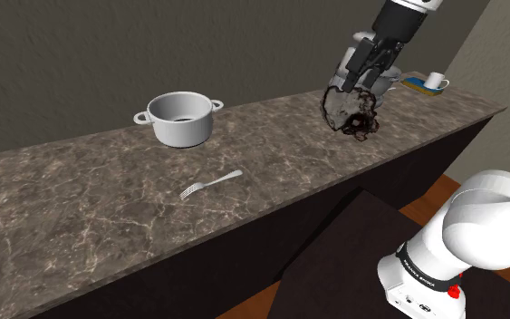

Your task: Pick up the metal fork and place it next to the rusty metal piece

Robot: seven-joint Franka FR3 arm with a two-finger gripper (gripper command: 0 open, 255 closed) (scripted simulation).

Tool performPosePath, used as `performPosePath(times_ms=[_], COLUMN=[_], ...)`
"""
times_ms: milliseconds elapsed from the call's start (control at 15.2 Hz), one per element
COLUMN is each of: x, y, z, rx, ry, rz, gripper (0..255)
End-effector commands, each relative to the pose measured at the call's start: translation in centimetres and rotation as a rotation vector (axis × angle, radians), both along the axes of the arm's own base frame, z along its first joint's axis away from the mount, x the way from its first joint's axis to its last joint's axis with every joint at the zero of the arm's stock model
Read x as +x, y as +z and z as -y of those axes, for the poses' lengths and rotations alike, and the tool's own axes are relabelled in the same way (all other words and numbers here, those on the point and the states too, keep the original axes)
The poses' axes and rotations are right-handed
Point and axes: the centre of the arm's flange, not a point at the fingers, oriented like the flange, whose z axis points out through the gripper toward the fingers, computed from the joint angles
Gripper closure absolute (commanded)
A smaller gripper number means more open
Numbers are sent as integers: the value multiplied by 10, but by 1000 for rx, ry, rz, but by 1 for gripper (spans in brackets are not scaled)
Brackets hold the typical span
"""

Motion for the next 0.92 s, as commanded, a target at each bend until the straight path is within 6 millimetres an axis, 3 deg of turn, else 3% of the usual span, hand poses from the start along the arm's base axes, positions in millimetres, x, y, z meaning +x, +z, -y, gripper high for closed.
performPosePath(times_ms=[0,858], x=[0,114], y=[0,-100], z=[0,-85], rx=[0,-79], ry=[0,365], rz=[0,21], gripper=[0,0])
